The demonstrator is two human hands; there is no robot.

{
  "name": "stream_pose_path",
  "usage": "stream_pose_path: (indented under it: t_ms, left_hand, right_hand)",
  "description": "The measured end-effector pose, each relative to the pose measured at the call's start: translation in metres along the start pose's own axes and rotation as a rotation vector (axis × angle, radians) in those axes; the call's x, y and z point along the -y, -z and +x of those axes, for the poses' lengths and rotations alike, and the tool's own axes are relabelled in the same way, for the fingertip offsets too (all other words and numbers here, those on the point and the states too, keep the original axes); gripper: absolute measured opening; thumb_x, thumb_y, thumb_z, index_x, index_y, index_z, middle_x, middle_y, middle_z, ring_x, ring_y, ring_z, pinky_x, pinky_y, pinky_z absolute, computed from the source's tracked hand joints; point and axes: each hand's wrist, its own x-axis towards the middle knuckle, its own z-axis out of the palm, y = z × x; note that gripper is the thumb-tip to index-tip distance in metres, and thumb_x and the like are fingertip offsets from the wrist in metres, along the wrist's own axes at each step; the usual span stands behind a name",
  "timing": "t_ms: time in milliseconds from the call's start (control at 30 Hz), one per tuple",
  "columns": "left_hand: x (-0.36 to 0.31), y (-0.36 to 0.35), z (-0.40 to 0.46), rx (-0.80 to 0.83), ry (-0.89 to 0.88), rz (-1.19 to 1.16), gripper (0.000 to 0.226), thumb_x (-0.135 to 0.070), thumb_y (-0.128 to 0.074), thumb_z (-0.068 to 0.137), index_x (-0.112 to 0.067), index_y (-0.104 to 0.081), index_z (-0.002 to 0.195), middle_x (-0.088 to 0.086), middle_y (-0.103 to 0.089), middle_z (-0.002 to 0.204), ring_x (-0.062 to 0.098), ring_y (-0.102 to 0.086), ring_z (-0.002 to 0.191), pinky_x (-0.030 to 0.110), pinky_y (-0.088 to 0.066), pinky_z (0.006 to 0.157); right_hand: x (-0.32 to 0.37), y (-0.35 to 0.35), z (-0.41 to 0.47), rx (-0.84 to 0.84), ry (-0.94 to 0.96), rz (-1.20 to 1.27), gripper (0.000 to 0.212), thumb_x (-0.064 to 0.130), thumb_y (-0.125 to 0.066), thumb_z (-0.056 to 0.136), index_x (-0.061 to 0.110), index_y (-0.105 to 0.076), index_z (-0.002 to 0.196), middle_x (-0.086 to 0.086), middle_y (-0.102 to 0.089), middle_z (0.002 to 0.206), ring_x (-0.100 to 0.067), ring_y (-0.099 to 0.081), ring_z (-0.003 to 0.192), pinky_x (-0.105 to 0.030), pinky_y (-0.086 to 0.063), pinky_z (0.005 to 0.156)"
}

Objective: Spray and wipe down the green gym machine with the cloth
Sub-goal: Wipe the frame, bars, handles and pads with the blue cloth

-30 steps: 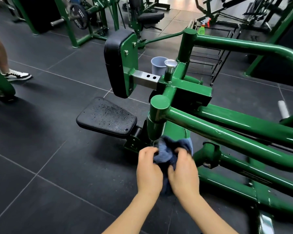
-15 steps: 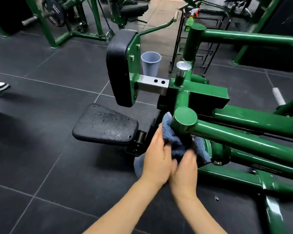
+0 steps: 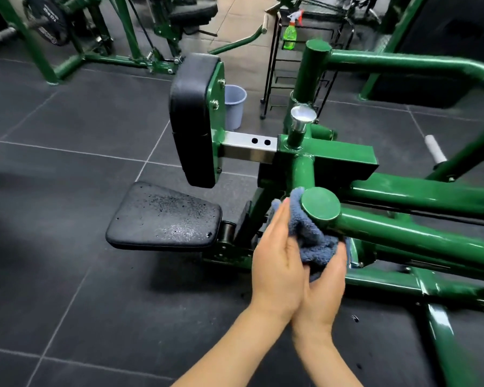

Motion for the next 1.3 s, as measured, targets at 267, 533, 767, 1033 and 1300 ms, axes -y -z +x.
stream_pose_path:
  t_ms: [267, 533, 767, 1033, 1300]
  left_hand:
    - [0.018, 0.006, 0.014, 0.135, 0.125, -0.062, 0.053, -0.011, -0.033, 0.087, -0.035, -0.046, 0.133, -0.013, -0.05, 0.138, -0.009, -0.041, 0.128, 0.014, -0.031, 0.109]
    - [-0.008, 0.008, 0.003, 0.16, 0.227, -0.188, 0.048, -0.008, -0.037, 0.1, -0.021, -0.039, 0.147, -0.003, -0.044, 0.148, 0.009, -0.037, 0.138, 0.037, -0.031, 0.116]
    - [0.03, 0.005, 0.012, 0.101, 0.51, -0.295, 0.036, -0.003, -0.039, 0.098, -0.021, -0.062, 0.119, 0.001, -0.067, 0.118, 0.02, -0.059, 0.118, 0.038, -0.046, 0.103]
    - [0.031, 0.002, 0.01, 0.092, 0.645, -0.179, 0.029, -0.007, -0.041, 0.097, -0.022, -0.066, 0.097, 0.001, -0.07, 0.101, 0.019, -0.063, 0.1, 0.036, -0.049, 0.091]
    - [-0.023, 0.014, -0.017, 0.063, 0.657, -0.055, 0.026, -0.007, -0.043, 0.098, -0.007, -0.056, 0.076, 0.007, -0.061, 0.076, 0.018, -0.052, 0.074, 0.029, -0.04, 0.064]
  right_hand:
    - [-0.022, -0.008, 0.0, 0.097, -0.182, -0.278, 0.025, -0.014, -0.051, 0.074, -0.005, -0.045, 0.096, -0.021, -0.05, 0.098, -0.043, -0.051, 0.095, -0.048, -0.043, 0.082]
    - [0.009, -0.008, -0.004, -0.014, -0.125, -0.046, 0.057, -0.006, -0.05, 0.083, 0.003, -0.039, 0.139, -0.008, -0.047, 0.137, -0.024, -0.046, 0.127, -0.04, -0.041, 0.105]
    - [-0.014, -0.007, -0.004, 0.211, -0.227, -0.393, 0.04, -0.004, -0.055, 0.079, -0.008, -0.043, 0.117, -0.023, -0.049, 0.117, -0.039, -0.047, 0.113, -0.039, -0.038, 0.095]
    - [-0.006, 0.003, 0.006, 0.268, -0.193, -0.475, 0.058, 0.0, -0.056, 0.083, 0.005, -0.034, 0.137, -0.016, -0.05, 0.125, -0.033, -0.049, 0.119, -0.038, -0.041, 0.099]
    - [0.012, 0.035, -0.014, 0.253, -0.12, -0.217, 0.056, -0.004, -0.059, 0.076, 0.019, -0.049, 0.127, 0.005, -0.057, 0.12, -0.015, -0.053, 0.114, -0.034, -0.045, 0.098]
